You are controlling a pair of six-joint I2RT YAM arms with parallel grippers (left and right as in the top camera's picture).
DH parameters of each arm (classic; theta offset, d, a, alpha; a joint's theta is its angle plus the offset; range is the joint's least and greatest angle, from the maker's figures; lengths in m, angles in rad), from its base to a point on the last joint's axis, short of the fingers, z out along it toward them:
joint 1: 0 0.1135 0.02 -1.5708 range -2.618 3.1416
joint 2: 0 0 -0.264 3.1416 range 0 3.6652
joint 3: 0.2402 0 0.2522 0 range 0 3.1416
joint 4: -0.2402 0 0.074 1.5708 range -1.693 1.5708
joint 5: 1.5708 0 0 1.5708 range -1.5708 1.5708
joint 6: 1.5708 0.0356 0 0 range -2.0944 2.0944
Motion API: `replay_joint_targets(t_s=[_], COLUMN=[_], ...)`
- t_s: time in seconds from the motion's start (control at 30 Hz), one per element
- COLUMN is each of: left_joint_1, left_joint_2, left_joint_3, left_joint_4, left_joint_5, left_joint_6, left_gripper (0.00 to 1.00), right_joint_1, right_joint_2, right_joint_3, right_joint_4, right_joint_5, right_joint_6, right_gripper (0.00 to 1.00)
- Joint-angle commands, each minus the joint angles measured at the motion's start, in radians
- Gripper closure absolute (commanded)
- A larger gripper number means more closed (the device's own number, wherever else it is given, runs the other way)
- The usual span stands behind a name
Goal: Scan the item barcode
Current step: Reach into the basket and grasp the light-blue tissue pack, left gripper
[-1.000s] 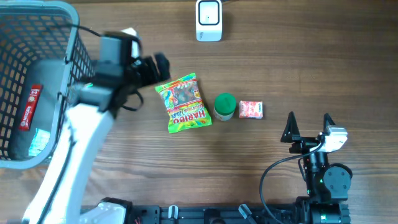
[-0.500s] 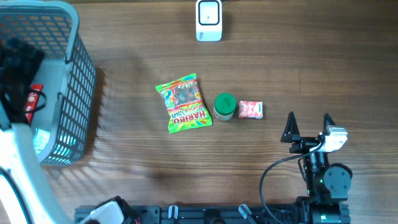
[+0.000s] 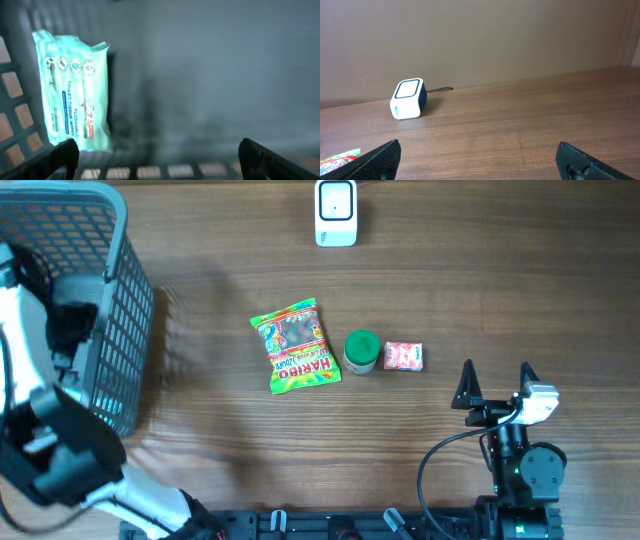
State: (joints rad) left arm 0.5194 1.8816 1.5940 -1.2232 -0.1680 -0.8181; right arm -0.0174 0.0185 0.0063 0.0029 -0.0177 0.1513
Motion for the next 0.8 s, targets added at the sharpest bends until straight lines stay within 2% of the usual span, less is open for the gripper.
replay_joint_targets(t_s=[0.0, 0.43, 0.67, 0.7, 0.77], left_joint_1=[0.011, 0.016, 0.016, 0.016, 0.018], left_joint_2=[0.095, 0.150, 0.150, 0.150, 0.150], left_joint_3=[-0.003, -0.035, -0.190, -0.206, -0.223], left_joint_4=[-0.049, -0.074, 0.045, 0.053, 0.052], left_joint_5=[-0.108, -0.254, -0.270, -0.271, -0.271], left_joint_6=[-0.098, -0.111, -0.112, -0.121, -0.141], left_gripper=[0.00, 0.06, 0.05, 0.09, 0.34], right_joint_1=[0.004, 0.004, 0.004, 0.004, 0.004], right_joint_2=[-0.001, -0.001, -0.001, -0.001, -0.001], right_joint_3=[-0.001, -0.001, -0.001, -0.001, -0.001], right_joint_4=[0.003, 0.003, 0.003, 0.003, 0.003], right_joint_5=[0.013, 0.013, 0.013, 0.013, 0.013], right_joint_6=[-0.018, -0.018, -0.018, -0.018, -0.018], right_gripper=[0.00, 0.00, 0.00, 0.00, 0.00])
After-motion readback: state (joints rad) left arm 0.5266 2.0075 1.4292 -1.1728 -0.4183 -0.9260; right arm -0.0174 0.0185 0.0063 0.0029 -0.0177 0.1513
